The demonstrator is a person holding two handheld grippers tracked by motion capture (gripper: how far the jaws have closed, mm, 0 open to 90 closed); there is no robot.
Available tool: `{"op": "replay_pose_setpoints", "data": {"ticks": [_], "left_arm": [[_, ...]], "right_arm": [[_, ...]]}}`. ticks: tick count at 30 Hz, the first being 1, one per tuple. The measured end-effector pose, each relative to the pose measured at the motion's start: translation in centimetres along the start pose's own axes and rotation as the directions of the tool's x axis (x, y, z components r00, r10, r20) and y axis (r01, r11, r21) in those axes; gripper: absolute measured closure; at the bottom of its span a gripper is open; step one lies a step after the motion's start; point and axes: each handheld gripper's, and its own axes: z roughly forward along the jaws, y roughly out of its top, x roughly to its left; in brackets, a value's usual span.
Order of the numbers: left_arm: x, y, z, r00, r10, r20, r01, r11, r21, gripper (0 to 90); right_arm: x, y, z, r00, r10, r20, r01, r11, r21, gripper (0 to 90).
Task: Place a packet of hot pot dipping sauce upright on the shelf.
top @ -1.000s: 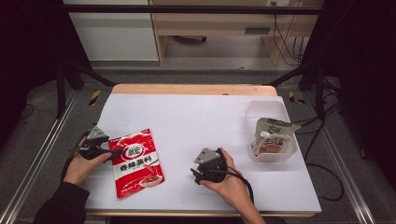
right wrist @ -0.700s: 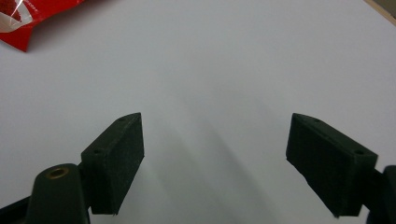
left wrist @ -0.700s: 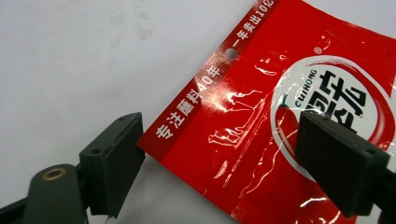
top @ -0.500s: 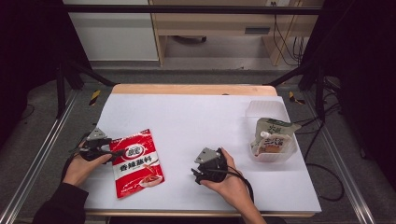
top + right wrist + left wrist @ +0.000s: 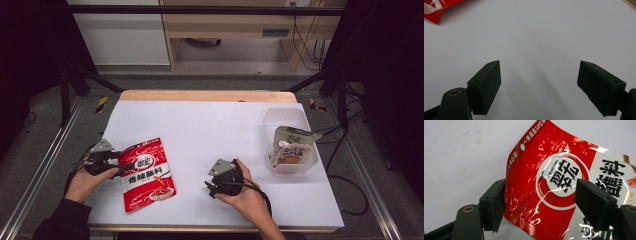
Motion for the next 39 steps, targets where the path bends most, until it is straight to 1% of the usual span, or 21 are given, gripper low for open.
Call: {"op": "replay_pose_setpoints", "data": {"ticks": [1,3,4,5,6,8,9,10,11,12,13,18,20,21,23,24,28,29,33,35,39], "left_arm": [[0.1,0.0,0.2,1.0,0.0,0.0,0.0,0.9999,0.01,30.5],[0.2,-0.1,0.4,1.0,-0.001,0.002,0.001,0.9999,0.016,31.0],[0.3,-0.1,0.6,1.0,-0.003,-0.002,0.003,0.9998,0.021,32.8],[0.5,-0.1,0.7,1.0,-0.005,-0.001,0.005,0.9996,0.026,34.9],[0.5,-0.2,0.8,0.9999,-0.011,-0.002,0.011,0.9997,0.024,39.7],[0.6,-0.1,0.9,1.0,-0.004,-0.007,0.004,0.9996,0.027,44.6],[0.6,-0.1,0.8,0.9998,0.006,-0.021,-0.006,0.9996,0.026,47.7],[0.6,-0.1,0.8,0.9998,0.006,-0.021,-0.006,0.9996,0.026,50.6],[0.5,0.0,0.8,0.9996,0.014,-0.024,-0.014,0.9995,0.03,52.3],[0.5,0.0,0.8,0.9996,0.014,-0.024,-0.014,0.9995,0.03,54.2],[0.4,0.1,0.8,0.9992,0.022,-0.035,-0.021,0.9993,0.032,56.1],[0.3,0.1,0.8,0.9985,0.034,-0.043,-0.033,0.9987,0.039,61.3],[0.2,0.1,0.9,0.9982,0.035,-0.048,-0.033,0.9987,0.039,65.7],[0.1,0.2,0.9,0.9975,0.044,-0.056,-0.042,0.9982,0.043,67.5],[0.1,0.2,0.8,0.9971,0.048,-0.059,-0.045,0.998,0.045,71.5],[0.1,0.2,0.8,0.9969,0.048,-0.062,-0.046,0.9979,0.046,71.5],[0.1,0.2,0.8,0.9965,0.047,-0.069,-0.044,0.9979,0.048,79.2],[0.0,0.3,0.8,0.9958,0.054,-0.074,-0.051,0.9974,0.051,81.2],[-0.2,0.4,0.9,0.9957,0.055,-0.074,-0.051,0.9975,0.049,84.4],[-0.4,0.5,0.9,0.9948,0.068,-0.076,-0.064,0.9966,0.051,87.7],[-0.7,0.8,0.8,0.9937,0.077,-0.082,-0.074,0.9961,0.048,90.0]], "right_arm": [[0.0,0.0,0.0,1.0,-0.005,-0.001,0.005,1.0,0.001,19.6],[0.0,0.0,0.1,1.0,-0.006,-0.001,0.006,1.0,0.002,19.6],[0.0,0.0,0.1,1.0,-0.006,-0.002,0.006,1.0,0.003,19.6],[0.0,0.0,0.1,1.0,-0.003,-0.002,0.003,1.0,0.005,19.6],[0.0,0.0,0.1,1.0,-0.005,-0.003,0.005,1.0,0.004,19.6],[0.0,0.0,0.1,1.0,-0.005,-0.002,0.005,1.0,0.003,19.7],[0.0,0.0,0.1,1.0,-0.003,-0.002,0.003,1.0,0.003,19.7],[0.0,0.0,0.1,1.0,-0.003,-0.002,0.003,1.0,0.003,19.7],[0.0,0.0,0.1,1.0,-0.002,-0.001,0.002,1.0,0.001,19.7],[0.0,0.0,0.1,1.0,-0.002,-0.001,0.002,1.0,0.001,19.7],[0.0,0.0,0.2,1.0,-0.006,-0.001,0.006,1.0,0.001,19.7],[0.0,0.0,0.1,1.0,-0.004,-0.002,0.004,1.0,0.001,19.7],[0.0,0.0,0.1,1.0,-0.003,0.0,0.003,1.0,0.0,19.7],[0.0,0.0,0.1,1.0,-0.002,0.0,0.002,1.0,-0.001,19.6],[0.0,0.0,0.1,1.0,-0.006,0.0,0.006,1.0,0.0,19.7],[0.0,0.0,0.1,1.0,-0.006,0.0,0.006,1.0,0.0,19.7],[0.0,0.0,0.1,1.0,-0.001,0.001,0.001,1.0,-0.002,19.7],[0.0,0.0,0.1,1.0,-0.005,0.003,0.005,1.0,0.0,19.7],[0.0,0.1,0.2,1.0,-0.006,0.002,0.006,1.0,0.0,19.6],[0.0,0.1,0.2,1.0,-0.006,0.003,0.006,1.0,-0.001,19.6],[0.0,0.1,0.2,1.0,-0.006,0.003,0.006,1.0,-0.001,19.6]]}}
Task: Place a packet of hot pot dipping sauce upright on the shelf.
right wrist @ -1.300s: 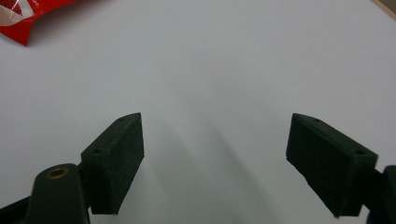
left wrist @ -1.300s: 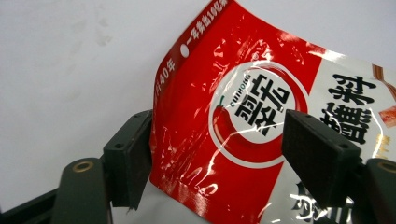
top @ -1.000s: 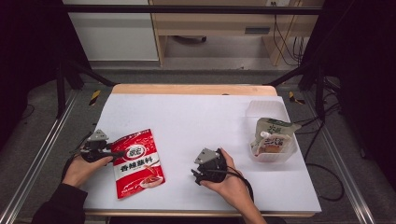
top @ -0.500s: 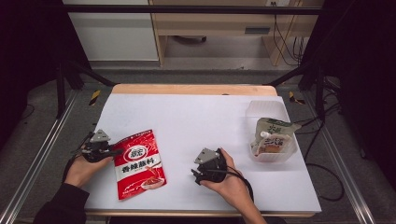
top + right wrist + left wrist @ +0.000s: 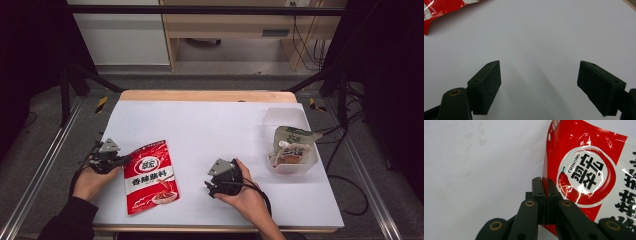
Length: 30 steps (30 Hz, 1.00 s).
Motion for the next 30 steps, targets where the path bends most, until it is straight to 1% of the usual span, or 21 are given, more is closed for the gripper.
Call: {"op": "replay_pose_setpoints", "data": {"ticks": [2,4,6,7,8,9,10,11,12,13,15,16,17,18,21,25,26,27,28,29,30], "left_arm": [[-0.3,0.3,-0.1,0.9997,0.015,-0.018,-0.015,0.9998,-0.01,90.0],[-0.5,0.4,-0.1,0.9995,0.02,-0.024,-0.02,0.9997,-0.013,90.0],[-0.8,0.7,-0.3,0.9984,0.039,-0.041,-0.04,0.999,-0.02,90.0],[-1.1,0.9,-0.3,0.9973,0.052,-0.051,-0.053,0.9984,-0.022,90.0],[-1.6,1.3,-0.5,0.9944,0.076,-0.075,-0.078,0.9964,-0.034,90.0],[-1.6,1.3,-0.5,0.9944,0.076,-0.075,-0.078,0.9964,-0.034,90.0],[-1.9,1.7,-0.8,0.9916,0.091,-0.092,-0.096,0.9943,-0.046,90.0],[-1.9,1.7,-0.8,0.9916,0.091,-0.092,-0.096,0.9943,-0.046,90.0],[-2.4,2.1,-1.2,0.9881,0.108,-0.11,-0.115,0.9915,-0.061,90.0],[-2.4,2.1,-1.2,0.9881,0.108,-0.11,-0.115,0.9915,-0.061,90.0],[-2.9,2.4,-1.5,0.9844,0.123,-0.126,-0.133,0.9878,-0.08,90.0],[-3.3,2.7,-1.8,0.98,0.141,-0.14,-0.155,0.9837,-0.091,90.0],[-3.3,2.7,-1.8,0.98,0.141,-0.14,-0.155,0.9837,-0.091,90.0],[-3.4,2.8,-2.0,0.9776,0.152,-0.146,-0.166,0.9818,-0.092,90.0],[-4.0,3.2,-2.4,0.9751,0.164,-0.149,-0.182,0.9764,-0.116,90.0],[-4.6,3.7,-3.0,0.9703,0.183,-0.158,-0.207,0.9672,-0.148,90.0],[-4.8,3.9,-3.2,0.9704,0.186,-0.154,-0.211,0.9636,-0.165,90.0],[-4.8,3.9,-3.2,0.9704,0.186,-0.154,-0.211,0.9636,-0.165,90.0],[-5.0,4.1,-3.4,0.9701,0.188,-0.154,-0.213,0.9618,-0.172,90.0],[-5.2,4.2,-3.5,0.9688,0.192,-0.156,-0.219,0.9594,-0.177,90.0],[-5.4,4.5,-3.9,0.9676,0.197,-0.158,-0.226,0.9552,-0.191,90.0]], "right_arm": [[0.0,0.0,0.0,1.0,-0.001,0.0,0.001,1.0,-0.002,19.6],[0.0,0.0,0.0,1.0,0.002,0.001,-0.002,1.0,-0.003,19.6],[0.0,0.0,-0.1,1.0,0.006,0.005,-0.006,1.0,-0.004,19.6],[0.0,0.0,-0.1,1.0,0.005,0.006,-0.005,1.0,-0.005,19.6],[-0.1,0.0,-0.1,1.0,0.004,0.006,-0.004,1.0,-0.005,19.6],[-0.1,0.0,-0.1,1.0,0.004,0.006,-0.004,1.0,-0.005,19.6],[-0.1,0.0,-0.2,0.9999,0.009,0.008,-0.009,1.0,-0.008,19.6],[-0.1,0.0,-0.2,0.9999,0.009,0.008,-0.009,1.0,-0.008,19.6],[-0.1,0.1,-0.3,0.9999,0.012,0.012,-0.012,1.0,-0.012,19.6],[-0.1,0.1,-0.3,0.9999,0.012,0.012,-0.012,1.0,-0.012,19.6],[-0.1,0.1,-0.4,0.9998,0.015,0.014,-0.014,1.0,-0.016,19.5],[-0.2,0.3,-0.6,0.9998,0.008,0.018,-0.008,1.0,-0.024,19.5],[-0.2,0.3,-0.6,0.9998,0.008,0.018,-0.008,1.0,-0.024,19.5],[-0.2,0.4,-0.7,0.9998,0.011,0.019,-0.01,1.0,-0.03,19.5],[-0.3,0.8,-1.0,0.9997,0.007,0.025,-0.006,0.999,-0.038,19.5],[-0.4,1.1,-1.3,0.9996,0.005,0.029,-0.003,0.999,-0.044,19.5],[-0.5,1.2,-1.4,0.9995,0.001,0.031,0.0,0.999,-0.045,19.5],[-0.5,1.2,-1.4,0.9995,0.001,0.031,0.0,0.999,-0.045,19.5],[-0.5,1.2,-1.5,0.9995,0.002,0.031,0.0,0.999,-0.045,19.5],[-0.5,1.2,-1.5,0.9995,0.002,0.031,0.0,0.999,-0.045,19.5],[-0.6,1.4,-1.7,0.9995,0.001,0.032,0.0,0.999,-0.047,19.5]]}}
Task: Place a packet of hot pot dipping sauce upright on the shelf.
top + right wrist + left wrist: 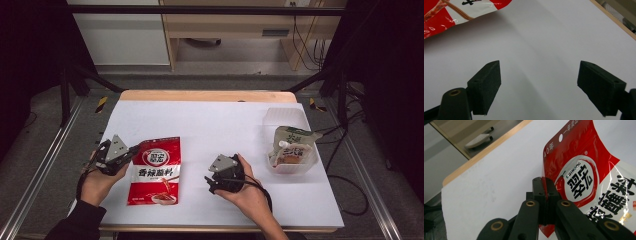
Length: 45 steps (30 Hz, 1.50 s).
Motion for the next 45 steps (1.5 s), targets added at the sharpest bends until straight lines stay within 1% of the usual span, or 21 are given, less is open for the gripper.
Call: {"op": "replay_pose_setpoints", "data": {"ticks": [1,8,11,18,23,24,26,28,32,37,38,39,40,41,42,45], "left_arm": [[0.0,0.0,0.0,1.0,0.0,0.0,0.0,1.0,0.0,90.0],[-0.7,1.6,-0.7,0.9999,0.011,0.001,-0.011,0.9986,-0.052,90.0],[-0.9,2.0,-0.8,0.9998,0.021,0.0,-0.021,0.9983,-0.055,90.0],[-1.3,3.2,-1.0,0.9998,0.016,-0.007,-0.017,0.9962,-0.085,90.0],[-1.3,3.6,-1.0,1.0,0.009,-0.003,-0.009,0.9951,-0.099,90.0],[-1.3,3.7,-1.0,0.9999,0.01,-0.007,-0.011,0.995,-0.099,90.0],[-1.3,4.1,-1.1,0.9999,0.0,-0.01,-0.002,0.9938,-0.111,90.0],[-1.3,4.2,-1.1,1.0,-0.002,-0.01,0.001,0.9934,-0.115,90.0],[-1.2,4.6,-1.0,1.0,0.001,-0.009,-0.002,0.9939,-0.111,90.0],[-1.2,5.1,-1.1,1.0,0.0,-0.008,-0.001,0.9922,-0.124,90.0],[-1.2,5.4,-1.1,1.0,0.001,-0.008,-0.002,0.9915,-0.13,90.0],[-1.2,5.4,-1.1,1.0,0.001,-0.008,-0.002,0.9915,-0.13,90.0],[-1.2,5.7,-1.1,0.9999,0.002,-0.01,-0.003,0.9908,-0.135,90.0],[-1.2,5.7,-1.1,0.9999,0.002,-0.01,-0.003,0.9908,-0.135,90.0],[-1.2,5.9,-1.1,0.9999,0.003,-0.013,-0.004,0.9906,-0.137,90.0],[-1.2,6.1,-1.2,0.9999,0.0,-0.015,-0.002,0.99,-0.141,90.0]], "right_arm": [[0.0,0.0,0.0,1.0,0.0,0.0,0.0,1.0,0.0,19.5],[-0.5,0.9,-0.8,0.9999,-0.014,0.007,0.015,1.0,-0.008,19.5],[-0.6,1.4,-1.1,0.9998,-0.018,0.008,0.018,1.0,-0.012,19.5],[-1.1,3.0,-2.3,0.9992,-0.038,0.01,0.038,0.999,-0.036,19.4],[-1.5,3.5,-2.7,0.9993,-0.037,0.002,0.037,0.998,-0.05,19.3],[-1.6,3.8,-2.8,0.9991,-0.042,0.001,0.042,0.998,-0.049,19.0],[-1.7,4.0,-2.9,0.9987,-0.05,-0.002,0.05,0.997,-0.05,18.8],[-1.7,4.2,-3.0,0.9987,-0.051,-0.003,0.051,0.997,-0.051,18.7],[-2.0,4.9,-3.2,0.9977,-0.067,-0.01,0.066,0.997,-0.044,18.3],[-2.4,5.6,-3.3,0.9971,-0.075,-0.015,0.074,0.996,-0.044,18.1],[-2.6,6.0,-3.3,0.9967,-0.078,-0.024,0.077,0.996,-0.034,17.0],[-2.6,6.0,-3.3,0.9967,-0.078,-0.024,0.077,0.996,-0.034,17.0],[-2.8,6.5,-3.4,0.9959,-0.086,-0.03,0.085,0.996,-0.021,16.3],[-2.8,6.5,-3.4,0.9959,-0.086,-0.03,0.085,0.996,-0.021,16.3],[-3.0,7.0,-3.4,0.9947,-0.094,-0.041,0.094,0.996,-0.012,15.7],[-3.3,7.4,-3.5,0.9938,-0.097,-0.055,0.097,0.995,-0.003,15.2]]}}
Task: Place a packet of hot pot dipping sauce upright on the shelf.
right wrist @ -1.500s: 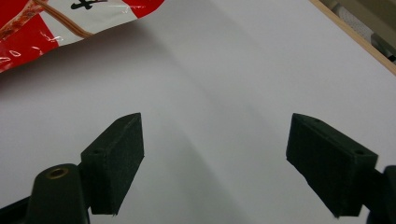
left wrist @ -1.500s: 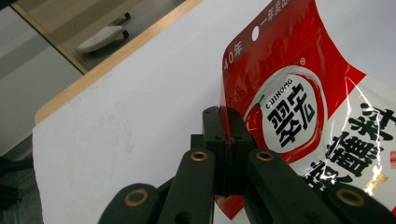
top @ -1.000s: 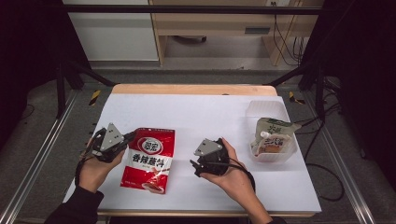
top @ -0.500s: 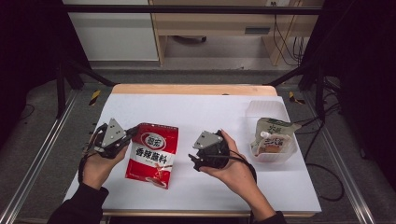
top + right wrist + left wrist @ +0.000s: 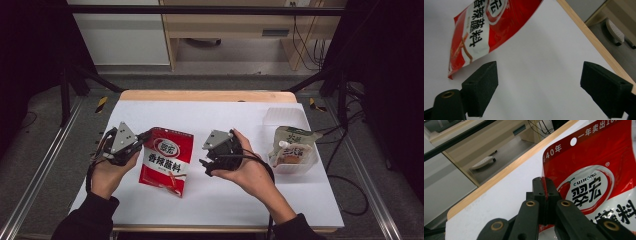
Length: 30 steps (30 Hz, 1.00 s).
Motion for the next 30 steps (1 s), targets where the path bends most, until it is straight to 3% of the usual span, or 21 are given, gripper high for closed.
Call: {"op": "replay_pose_setpoints", "data": {"ticks": [12,22,30], "left_arm": [[-0.1,1.1,-0.2,1.0,-0.002,0.001,0.002,0.9997,-0.023,90.0],[-0.5,1.4,-0.4,0.9999,0.008,0.014,-0.008,0.9996,-0.026,90.0],[-0.5,1.5,-0.4,0.9997,0.012,0.022,-0.012,0.9997,-0.023,90.0]], "right_arm": [[-1.1,2.5,-0.2,0.9967,-0.03,-0.075,0.03,1.0,0.002,15.7],[-1.6,3.9,0.9,0.9894,-0.046,-0.137,0.05,0.999,0.022,15.5],[-2.0,5.3,1.9,0.9817,-0.048,-0.184,0.054,0.998,0.03,26.8]]}}
